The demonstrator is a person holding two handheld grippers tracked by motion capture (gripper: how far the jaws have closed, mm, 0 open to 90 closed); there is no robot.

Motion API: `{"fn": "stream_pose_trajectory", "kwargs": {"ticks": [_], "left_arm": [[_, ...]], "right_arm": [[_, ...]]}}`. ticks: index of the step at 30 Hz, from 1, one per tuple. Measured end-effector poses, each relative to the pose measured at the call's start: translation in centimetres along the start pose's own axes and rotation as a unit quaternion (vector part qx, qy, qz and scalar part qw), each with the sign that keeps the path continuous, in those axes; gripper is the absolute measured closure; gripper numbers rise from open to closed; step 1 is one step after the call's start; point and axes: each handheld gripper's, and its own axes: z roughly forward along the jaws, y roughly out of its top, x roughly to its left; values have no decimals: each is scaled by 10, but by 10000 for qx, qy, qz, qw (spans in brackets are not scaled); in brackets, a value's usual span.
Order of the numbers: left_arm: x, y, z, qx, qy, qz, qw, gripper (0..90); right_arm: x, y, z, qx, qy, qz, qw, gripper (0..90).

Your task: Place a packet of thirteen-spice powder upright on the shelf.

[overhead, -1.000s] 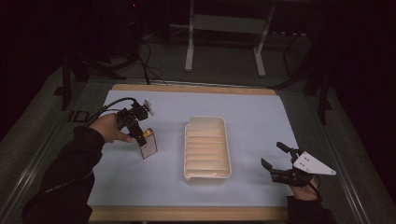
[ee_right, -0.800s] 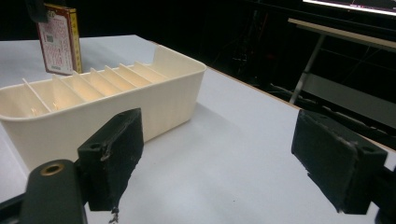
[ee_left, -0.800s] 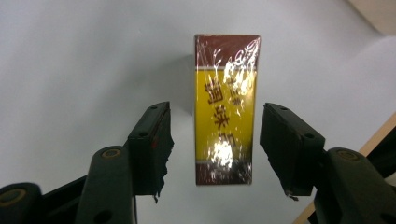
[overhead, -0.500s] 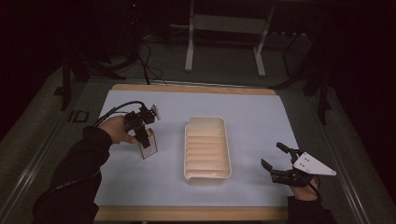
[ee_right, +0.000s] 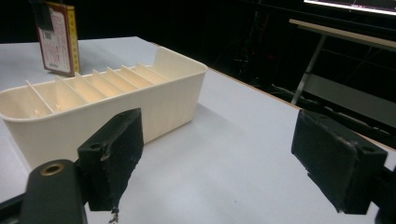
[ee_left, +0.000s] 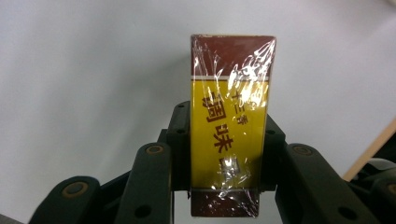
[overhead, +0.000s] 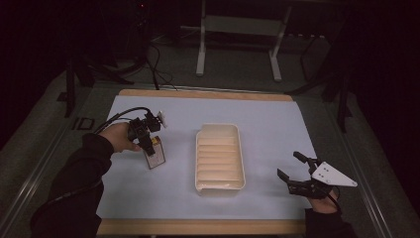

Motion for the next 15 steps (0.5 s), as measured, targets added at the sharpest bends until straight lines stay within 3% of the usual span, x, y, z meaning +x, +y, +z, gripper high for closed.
{"fn": "stream_pose_trajectory", "kwargs": {"ticks": [8,11,15], "left_arm": [[-5,-1,-18,-513,-122,290,9982,677],[-10,0,-21,-626,-75,455,9970,677],[-13,3,-27,-705,-102,524,9961,677]], "right_arm": [[0,0,0,0,3,-32,10000,169],[0,0,0,7,-11,-25,10000,169],[0,0,0,-2,-28,-22,10000,169]]}}
